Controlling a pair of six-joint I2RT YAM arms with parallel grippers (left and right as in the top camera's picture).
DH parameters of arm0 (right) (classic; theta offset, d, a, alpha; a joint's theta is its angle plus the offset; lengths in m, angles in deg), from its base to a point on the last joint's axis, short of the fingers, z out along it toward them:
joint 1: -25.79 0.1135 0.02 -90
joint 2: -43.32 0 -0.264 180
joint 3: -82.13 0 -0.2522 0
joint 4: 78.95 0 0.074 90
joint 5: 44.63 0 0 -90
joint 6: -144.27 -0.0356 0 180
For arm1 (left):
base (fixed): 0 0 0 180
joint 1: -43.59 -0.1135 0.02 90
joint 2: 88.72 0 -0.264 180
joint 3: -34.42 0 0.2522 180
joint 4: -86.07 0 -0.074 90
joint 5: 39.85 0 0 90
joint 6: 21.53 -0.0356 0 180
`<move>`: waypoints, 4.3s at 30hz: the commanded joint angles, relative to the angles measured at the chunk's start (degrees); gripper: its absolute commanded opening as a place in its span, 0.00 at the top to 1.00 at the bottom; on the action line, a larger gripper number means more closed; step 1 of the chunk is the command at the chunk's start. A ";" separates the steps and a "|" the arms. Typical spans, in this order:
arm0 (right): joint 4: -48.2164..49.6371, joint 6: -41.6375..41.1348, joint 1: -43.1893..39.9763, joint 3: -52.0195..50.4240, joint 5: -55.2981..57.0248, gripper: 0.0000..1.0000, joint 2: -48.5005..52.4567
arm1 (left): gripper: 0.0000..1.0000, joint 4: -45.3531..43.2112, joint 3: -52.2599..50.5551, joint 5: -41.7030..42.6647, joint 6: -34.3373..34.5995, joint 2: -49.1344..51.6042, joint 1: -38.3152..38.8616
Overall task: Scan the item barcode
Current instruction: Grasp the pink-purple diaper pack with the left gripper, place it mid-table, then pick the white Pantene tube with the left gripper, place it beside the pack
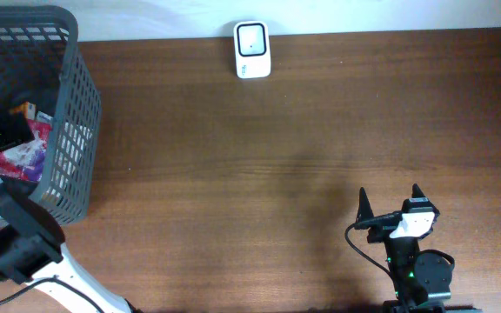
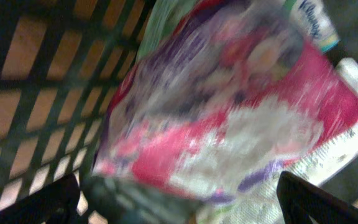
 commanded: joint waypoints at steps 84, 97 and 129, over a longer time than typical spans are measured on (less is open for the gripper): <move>-0.11 -0.07 -0.39 -0.48 0.37 0.01 -0.44 | 0.07 -16.52 -29.90 26.67 -11.37 -12.41 -4.48; -0.11 -0.07 -0.39 -0.48 0.37 0.01 -0.44 | 1.00 -14.80 -33.68 26.67 -9.20 -5.68 -2.95; -0.11 -0.04 -0.39 -0.48 0.35 0.01 -0.44 | 1.00 -16.52 -33.90 12.09 33.29 -18.80 52.76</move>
